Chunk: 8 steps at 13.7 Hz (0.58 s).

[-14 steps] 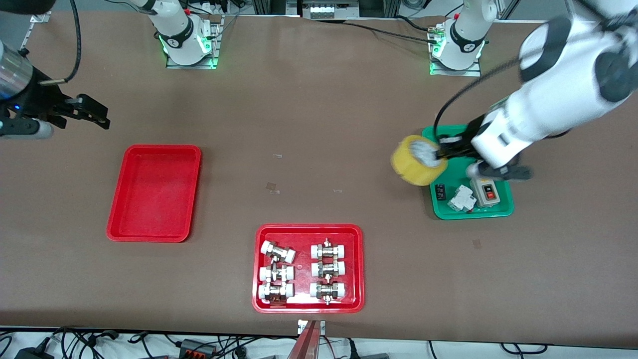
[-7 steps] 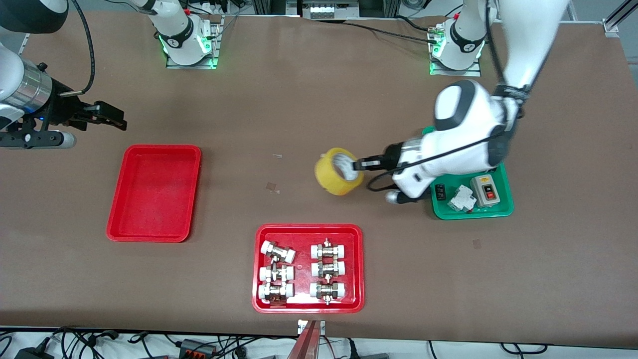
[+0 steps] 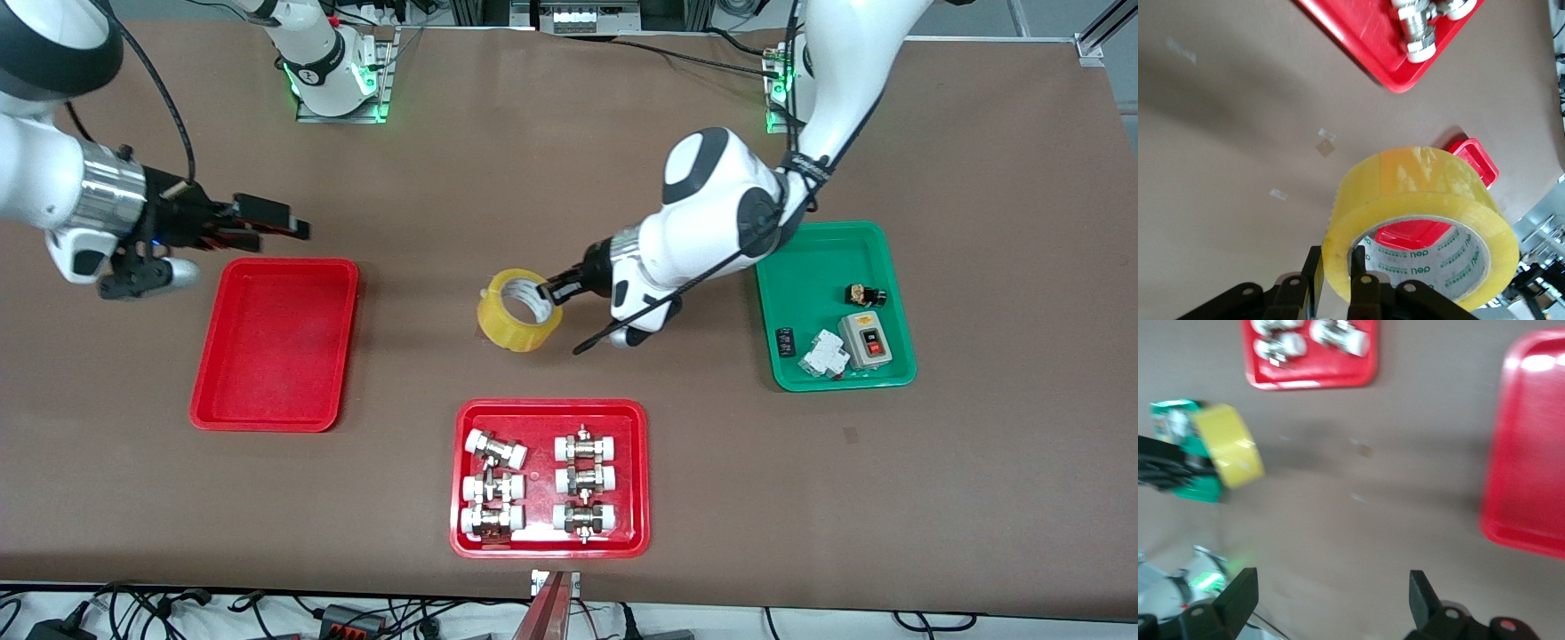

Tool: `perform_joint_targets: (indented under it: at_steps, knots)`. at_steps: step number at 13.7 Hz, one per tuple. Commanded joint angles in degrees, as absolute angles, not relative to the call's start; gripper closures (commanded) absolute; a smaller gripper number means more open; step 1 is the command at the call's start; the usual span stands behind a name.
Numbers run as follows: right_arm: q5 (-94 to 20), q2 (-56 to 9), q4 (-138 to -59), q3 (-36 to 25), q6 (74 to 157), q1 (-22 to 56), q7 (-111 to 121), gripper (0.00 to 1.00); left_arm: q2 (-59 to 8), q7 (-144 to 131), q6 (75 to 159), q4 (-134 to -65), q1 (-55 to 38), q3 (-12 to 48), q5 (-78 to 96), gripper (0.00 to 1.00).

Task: Left arm passes tape to right arm into tray
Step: 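Carry the tape with the left gripper while the right gripper reaches toward it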

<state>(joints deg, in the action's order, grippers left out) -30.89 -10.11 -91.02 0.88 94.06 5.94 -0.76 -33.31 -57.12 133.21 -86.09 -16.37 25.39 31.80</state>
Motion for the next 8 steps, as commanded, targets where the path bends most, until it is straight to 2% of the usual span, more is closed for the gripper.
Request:
perform_joint_targets:
  at_steps: [1,5,8]
  knots:
    - [-36.5,-14.0,-90.4,1.0,102.7,11.4,1.1,0.00,-34.5,-60.1,133.2,-83.1,-17.2,25.0,33.5,1.00]
    - [-45.5,-19.8,-89.7,1.0,112.3,14.8,8.2,0.00,-37.0,-63.6,134.3,-80.3,-17.7,25.0,33.8,1.00]
    - [-48.4,-23.6,-87.7,1.0,116.1,16.8,9.1,0.00,-37.3,-63.6,134.6,-80.1,-17.6,25.2,33.9,1.00]
